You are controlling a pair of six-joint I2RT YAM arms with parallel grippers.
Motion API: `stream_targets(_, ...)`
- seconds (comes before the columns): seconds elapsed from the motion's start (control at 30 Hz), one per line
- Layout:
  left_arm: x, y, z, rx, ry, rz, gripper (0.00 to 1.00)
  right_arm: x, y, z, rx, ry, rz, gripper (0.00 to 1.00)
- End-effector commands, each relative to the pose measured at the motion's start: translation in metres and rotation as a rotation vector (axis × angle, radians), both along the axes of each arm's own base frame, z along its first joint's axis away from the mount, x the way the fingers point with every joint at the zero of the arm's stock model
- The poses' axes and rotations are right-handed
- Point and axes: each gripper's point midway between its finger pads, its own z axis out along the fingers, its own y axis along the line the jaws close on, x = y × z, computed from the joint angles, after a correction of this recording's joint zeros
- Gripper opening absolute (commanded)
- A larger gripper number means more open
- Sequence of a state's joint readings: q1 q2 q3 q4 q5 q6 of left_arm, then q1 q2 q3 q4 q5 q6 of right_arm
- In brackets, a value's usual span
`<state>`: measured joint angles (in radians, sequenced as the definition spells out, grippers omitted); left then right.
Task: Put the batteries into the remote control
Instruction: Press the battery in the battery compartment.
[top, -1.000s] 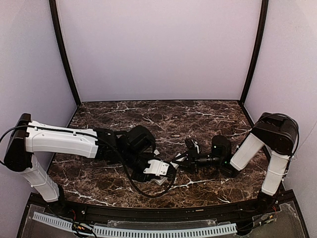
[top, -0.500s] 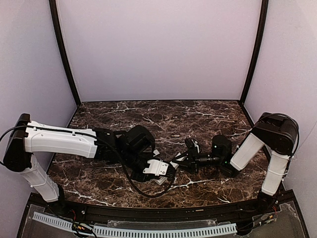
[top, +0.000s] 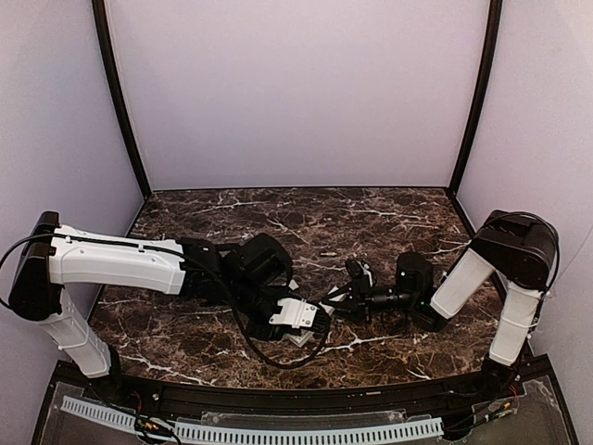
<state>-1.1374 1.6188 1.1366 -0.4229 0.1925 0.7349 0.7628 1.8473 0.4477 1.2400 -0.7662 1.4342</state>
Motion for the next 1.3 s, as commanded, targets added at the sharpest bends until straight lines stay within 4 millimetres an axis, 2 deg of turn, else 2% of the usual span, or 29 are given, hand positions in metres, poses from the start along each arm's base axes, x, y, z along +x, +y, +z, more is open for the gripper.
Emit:
stream_targets(0.0, 0.004, -0.008, -0.003, 0.009, 0.013, 0.023, 0.05, -0.014, 0.003, 0.104, 0.359, -0.355, 0.061, 0.0)
stream_targets(0.47, 0.0, -0.021, -0.009, 0.017, 0.056, -0.02, 0.05, -0.013, 0.008, 0.109, 0.374, -0.373, 0.065, 0.0)
stream_targets(0.67, -0.001, -0.018, -0.021, 0.067, 0.073, -0.021, 0.05, -0.016, 0.008, 0.111, 0.379, -0.388, 0.081, 0.0)
stream_targets(0.77, -0.002, -0.015, -0.019, 0.065, 0.073, -0.018, 0.05, -0.018, 0.006, 0.108, 0.369, -0.385, 0.083, 0.0)
stream_targets(0.9, 0.003, -0.015, -0.002, 0.011, 0.035, 0.009, 0.09, -0.016, 0.003, 0.097, 0.338, -0.391, 0.066, 0.0)
stream_targets(0.97, 0.004, -0.017, 0.014, -0.041, 0.016, 0.021, 0.13, -0.014, 0.001, 0.091, 0.32, -0.395, 0.052, 0.0)
stream_targets(1.13, 0.008, -0.02, 0.074, -0.278, -0.06, 0.07, 0.28, -0.012, -0.002, 0.086, 0.302, -0.422, 0.041, 0.0)
stream_targets(1.2, 0.012, -0.015, 0.092, -0.358, -0.088, 0.117, 0.41, -0.014, -0.002, 0.087, 0.299, -0.445, 0.053, 0.0)
stream_targets(1.23, 0.018, -0.013, 0.109, -0.423, -0.098, 0.173, 0.56, -0.014, -0.002, 0.089, 0.301, -0.465, 0.055, 0.0)
stream_targets(1.27, 0.019, -0.009, 0.104, -0.424, -0.084, 0.204, 0.62, -0.015, -0.002, 0.089, 0.299, -0.48, 0.06, 0.0)
